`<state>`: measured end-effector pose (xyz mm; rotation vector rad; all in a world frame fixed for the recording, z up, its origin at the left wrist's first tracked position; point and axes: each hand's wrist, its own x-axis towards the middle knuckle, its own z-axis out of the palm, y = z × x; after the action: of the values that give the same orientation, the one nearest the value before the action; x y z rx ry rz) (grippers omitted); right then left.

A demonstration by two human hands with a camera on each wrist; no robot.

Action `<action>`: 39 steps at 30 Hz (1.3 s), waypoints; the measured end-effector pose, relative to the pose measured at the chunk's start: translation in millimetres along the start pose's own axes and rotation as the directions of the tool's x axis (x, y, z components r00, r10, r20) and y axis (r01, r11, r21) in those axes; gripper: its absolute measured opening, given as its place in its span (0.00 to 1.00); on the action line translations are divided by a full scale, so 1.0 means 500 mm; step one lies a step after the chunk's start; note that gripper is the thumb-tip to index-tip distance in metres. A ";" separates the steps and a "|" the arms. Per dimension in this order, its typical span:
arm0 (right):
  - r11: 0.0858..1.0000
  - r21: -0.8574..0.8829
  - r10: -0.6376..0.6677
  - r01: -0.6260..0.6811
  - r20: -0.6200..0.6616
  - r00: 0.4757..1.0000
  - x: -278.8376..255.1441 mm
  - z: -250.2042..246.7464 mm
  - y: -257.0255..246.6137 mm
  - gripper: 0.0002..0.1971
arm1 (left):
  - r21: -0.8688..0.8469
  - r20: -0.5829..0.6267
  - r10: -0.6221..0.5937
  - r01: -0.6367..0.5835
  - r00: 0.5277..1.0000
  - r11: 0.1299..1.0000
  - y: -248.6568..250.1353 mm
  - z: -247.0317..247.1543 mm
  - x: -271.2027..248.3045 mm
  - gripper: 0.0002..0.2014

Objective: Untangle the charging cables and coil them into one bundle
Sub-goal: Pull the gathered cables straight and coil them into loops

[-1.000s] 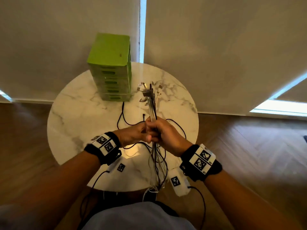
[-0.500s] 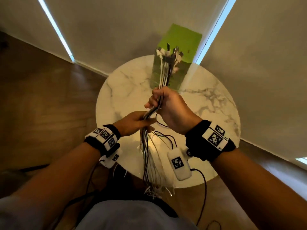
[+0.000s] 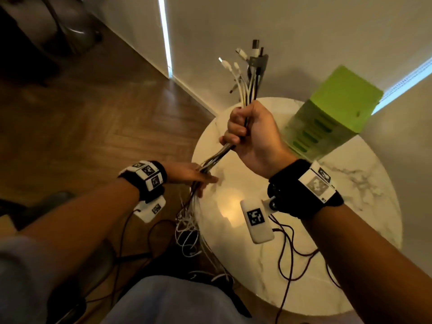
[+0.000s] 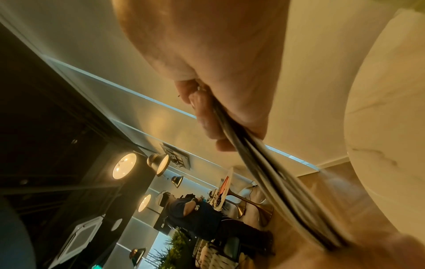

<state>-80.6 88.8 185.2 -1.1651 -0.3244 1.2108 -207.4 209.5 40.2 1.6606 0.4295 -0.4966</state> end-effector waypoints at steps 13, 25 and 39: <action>0.957 -0.035 -0.279 0.290 0.185 0.942 0.146 0.133 -0.106 0.08 | 0.182 -0.673 0.083 0.056 0.735 0.982 -0.076 -0.215 0.036 0.11; 0.953 -0.202 -0.240 0.227 -0.038 0.970 0.234 0.042 -0.114 0.10 | 0.313 -0.153 0.111 -0.058 0.982 0.948 -0.099 -0.237 0.034 0.47; 0.782 -0.617 0.052 0.088 0.204 0.978 0.226 0.022 -0.007 0.15 | -0.162 -0.349 0.508 -0.584 0.788 0.795 0.260 -0.264 0.003 0.19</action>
<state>-42.9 190.5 152.3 -1.5949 -0.9575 1.2491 -125.5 321.3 162.7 1.5071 0.1857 0.2436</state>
